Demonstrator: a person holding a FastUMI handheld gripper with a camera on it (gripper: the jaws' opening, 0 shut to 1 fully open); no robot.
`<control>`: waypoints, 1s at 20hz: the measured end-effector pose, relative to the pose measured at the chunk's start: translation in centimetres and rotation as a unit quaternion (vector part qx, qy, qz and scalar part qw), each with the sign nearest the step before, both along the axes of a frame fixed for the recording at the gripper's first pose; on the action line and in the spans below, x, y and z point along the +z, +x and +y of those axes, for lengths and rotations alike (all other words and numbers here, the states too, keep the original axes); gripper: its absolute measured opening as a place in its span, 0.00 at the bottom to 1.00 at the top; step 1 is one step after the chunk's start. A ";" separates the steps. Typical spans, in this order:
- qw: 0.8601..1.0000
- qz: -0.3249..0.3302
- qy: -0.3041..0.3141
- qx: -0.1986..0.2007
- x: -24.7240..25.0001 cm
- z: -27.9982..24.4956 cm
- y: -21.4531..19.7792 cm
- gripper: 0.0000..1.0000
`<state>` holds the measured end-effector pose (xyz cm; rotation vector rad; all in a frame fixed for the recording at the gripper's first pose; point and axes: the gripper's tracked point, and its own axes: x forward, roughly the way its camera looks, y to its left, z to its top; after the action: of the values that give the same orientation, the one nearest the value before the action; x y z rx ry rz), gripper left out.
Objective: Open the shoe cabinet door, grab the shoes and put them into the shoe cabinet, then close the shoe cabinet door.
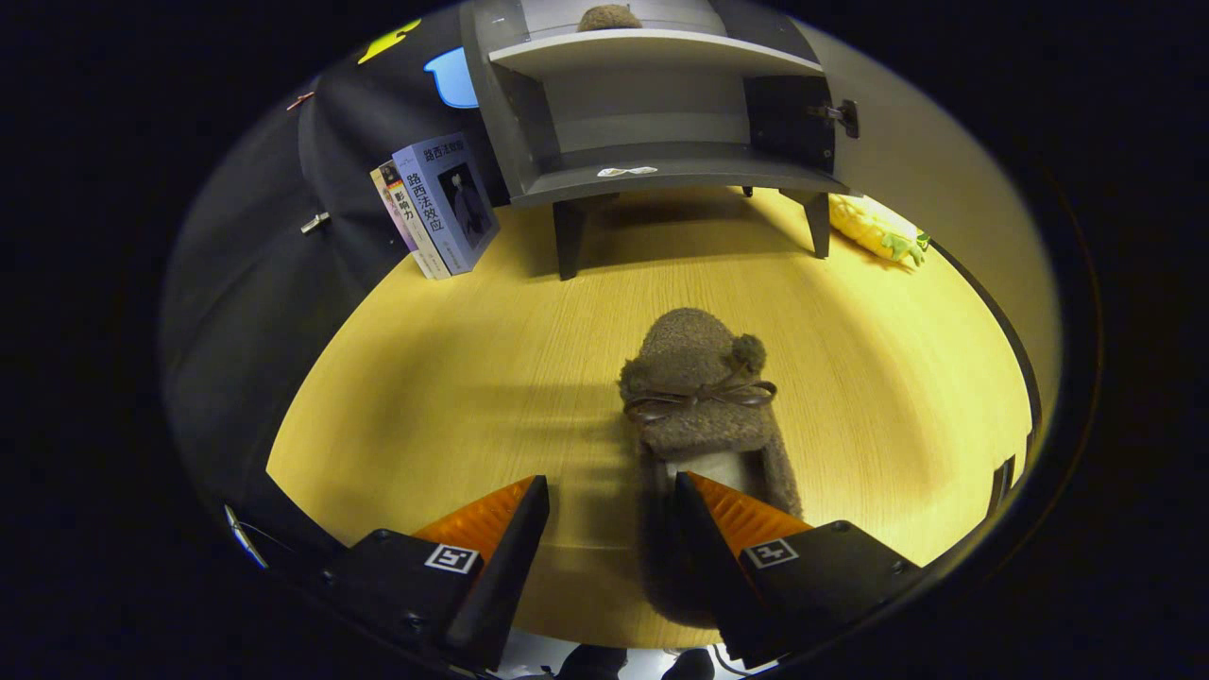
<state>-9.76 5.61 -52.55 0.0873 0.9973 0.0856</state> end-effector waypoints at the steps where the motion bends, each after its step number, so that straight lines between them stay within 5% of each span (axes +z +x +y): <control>1: 1.000 -0.003 -0.001 -0.003 -0.2 0.0 0.5 0.86; 8: 1.000 -0.009 -0.018 -0.016 -2.0 -0.6 3.1 0.86; 10: 0.999 -0.012 -0.026 -0.026 -2.3 -1.2 3.8 0.77; 16: 0.998 -0.012 -0.046 -0.043 -2.6 -2.7 4.6 0.28; 17: 0.998 -0.013 -0.051 -0.044 -4.1 -2.6 4.4 0.28; 18: 0.998 -0.010 -0.056 -0.042 -3.5 -3.2 4.8 0.06; 20: 0.998 -0.009 -0.055 -0.042 -2.8 -2.5 4.7 0.05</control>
<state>-5.05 3.11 -55.35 0.0283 0.9775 -0.0446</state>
